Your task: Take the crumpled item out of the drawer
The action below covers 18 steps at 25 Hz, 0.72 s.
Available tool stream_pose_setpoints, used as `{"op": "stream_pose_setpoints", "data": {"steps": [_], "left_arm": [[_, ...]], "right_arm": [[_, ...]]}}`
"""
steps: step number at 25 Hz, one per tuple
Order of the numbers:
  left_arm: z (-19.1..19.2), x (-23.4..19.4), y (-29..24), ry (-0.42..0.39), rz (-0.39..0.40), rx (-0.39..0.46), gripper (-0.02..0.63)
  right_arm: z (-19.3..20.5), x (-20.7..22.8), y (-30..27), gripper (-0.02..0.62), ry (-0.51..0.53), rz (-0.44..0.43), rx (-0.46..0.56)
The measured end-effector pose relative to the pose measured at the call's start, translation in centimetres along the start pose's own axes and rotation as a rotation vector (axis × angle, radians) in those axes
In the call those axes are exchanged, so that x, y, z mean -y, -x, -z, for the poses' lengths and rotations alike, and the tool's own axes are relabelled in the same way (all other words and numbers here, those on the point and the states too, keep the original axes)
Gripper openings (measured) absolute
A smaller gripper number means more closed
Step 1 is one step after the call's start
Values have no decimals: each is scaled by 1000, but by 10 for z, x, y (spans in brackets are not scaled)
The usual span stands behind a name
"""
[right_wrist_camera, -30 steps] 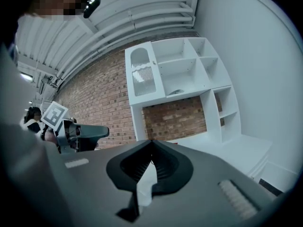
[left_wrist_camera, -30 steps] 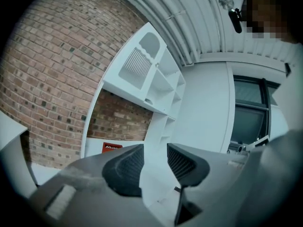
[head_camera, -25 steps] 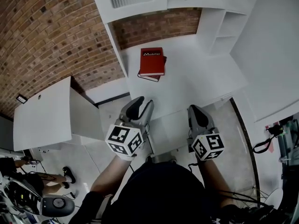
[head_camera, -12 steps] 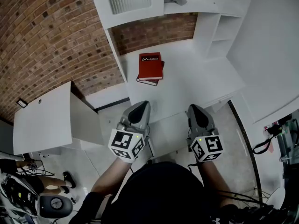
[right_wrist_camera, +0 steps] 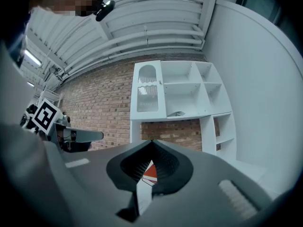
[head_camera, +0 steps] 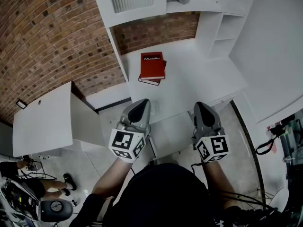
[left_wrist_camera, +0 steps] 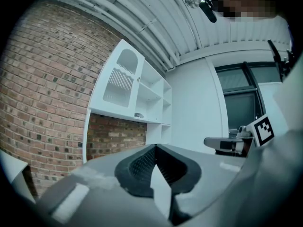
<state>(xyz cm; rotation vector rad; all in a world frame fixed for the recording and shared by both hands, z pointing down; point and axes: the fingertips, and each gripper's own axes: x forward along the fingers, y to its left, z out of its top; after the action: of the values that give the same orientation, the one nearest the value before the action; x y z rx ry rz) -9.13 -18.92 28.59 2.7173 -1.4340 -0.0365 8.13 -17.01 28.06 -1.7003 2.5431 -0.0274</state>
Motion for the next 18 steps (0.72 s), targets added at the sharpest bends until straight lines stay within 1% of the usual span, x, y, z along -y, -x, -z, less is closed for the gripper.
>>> {"op": "stream_pose_setpoints", "data": {"steps": [6, 11, 18], "left_arm": [[-5, -1, 5, 13, 13, 38, 3], [-2, -6, 4, 15, 4, 30, 3], [2, -12, 4, 17, 1, 20, 3]], "right_arm": [[3, -10, 0, 2, 14, -17, -10], [3, -16, -2, 2, 24, -33, -12], [5, -16, -5, 2, 19, -25, -19]]}}
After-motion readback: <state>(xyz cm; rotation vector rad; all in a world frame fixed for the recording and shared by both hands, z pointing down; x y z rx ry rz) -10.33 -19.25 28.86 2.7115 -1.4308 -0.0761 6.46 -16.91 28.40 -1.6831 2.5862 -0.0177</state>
